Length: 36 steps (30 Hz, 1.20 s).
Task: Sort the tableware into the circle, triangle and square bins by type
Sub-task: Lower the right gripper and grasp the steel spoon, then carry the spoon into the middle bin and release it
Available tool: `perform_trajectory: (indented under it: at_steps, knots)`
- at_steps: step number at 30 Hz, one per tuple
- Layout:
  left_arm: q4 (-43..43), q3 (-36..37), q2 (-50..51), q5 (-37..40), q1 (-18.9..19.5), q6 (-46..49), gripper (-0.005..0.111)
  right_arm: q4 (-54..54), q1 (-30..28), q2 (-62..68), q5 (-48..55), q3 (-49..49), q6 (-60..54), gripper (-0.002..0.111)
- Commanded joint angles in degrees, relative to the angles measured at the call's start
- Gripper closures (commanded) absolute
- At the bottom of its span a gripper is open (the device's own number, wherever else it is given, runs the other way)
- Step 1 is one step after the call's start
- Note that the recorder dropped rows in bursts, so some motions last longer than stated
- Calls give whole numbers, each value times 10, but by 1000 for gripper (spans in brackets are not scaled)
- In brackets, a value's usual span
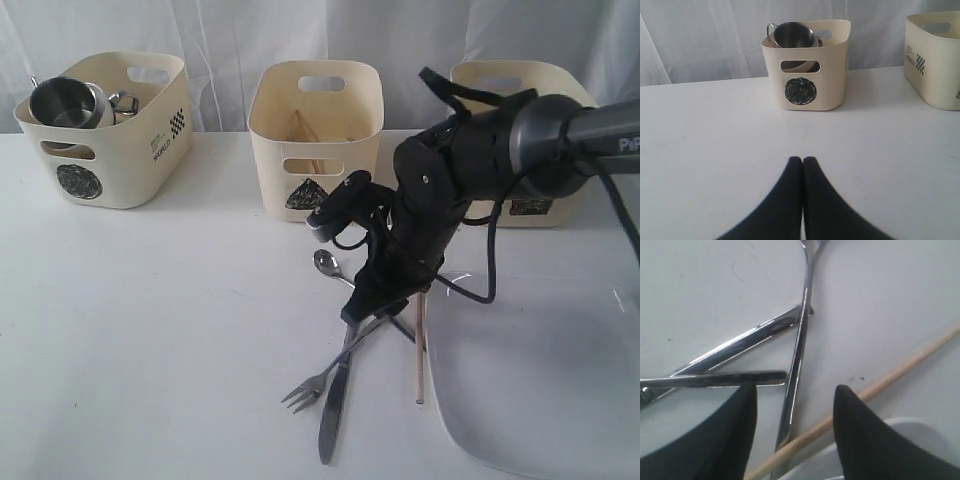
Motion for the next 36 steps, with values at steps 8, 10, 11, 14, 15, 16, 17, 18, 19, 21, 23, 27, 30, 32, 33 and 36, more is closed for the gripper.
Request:
perform_trajectory:
  at_steps: [8, 10, 11, 14, 15, 16, 17, 18, 19, 21, 23, 27, 30, 32, 33, 36]
  knots:
    - [-2, 2, -3, 0, 2, 0, 107, -4, 0, 37, -70, -1, -34, 62]
    - [-2, 2, -3, 0, 2, 0, 107, -3, 0, 38, -75, -1, -34, 62]
    - [-2, 2, -3, 0, 2, 0, 107, 0, 0, 41, -78, -1, -34, 62]
    - [-2, 2, -3, 0, 2, 0, 107, 0, 0, 49, -86, -1, -34, 62]
    - [-2, 2, -3, 0, 2, 0, 107, 0, 0, 54, -89, -1, -34, 62]
    - [-2, 2, -3, 0, 2, 0, 107, 0, 0, 58, -89, -1, -34, 62]
    - [-2, 2, -3, 0, 2, 0, 107, 0, 0, 62, -89, -1, -34, 63]
    - [-2, 2, -3, 0, 2, 0, 107, 0, 0, 65, -88, -1, -34, 65]
    - [-2, 2, -3, 0, 2, 0, 107, 1, 0, 69, -82, -1, -34, 67]
    - [-2, 2, -3, 0, 2, 0, 107, 1, 0, 75, -74, -1, -34, 73]
    - [-2, 2, -3, 0, 2, 0, 107, 3, 0, 79, -69, -1, -34, 80]
    - [-2, 2, -3, 0, 2, 0, 107, 15, 0, 81, -60, -1, -34, 102]
    - [-2, 2, -3, 0, 2, 0, 107, 44, 0, 74, -65, -1, -33, 108]
    - [-2, 2, -3, 0, 2, 0, 107, 71, 0, 61, -78, -1, -28, 108]
    - [-2, 2, -3, 0, 2, 0, 107, 82, 0, 50, -90, 0, -17, 108]
    - [-2, 2, -3, 0, 2, 0, 107, 121, 0, 4, -145, 7, 14, 108]
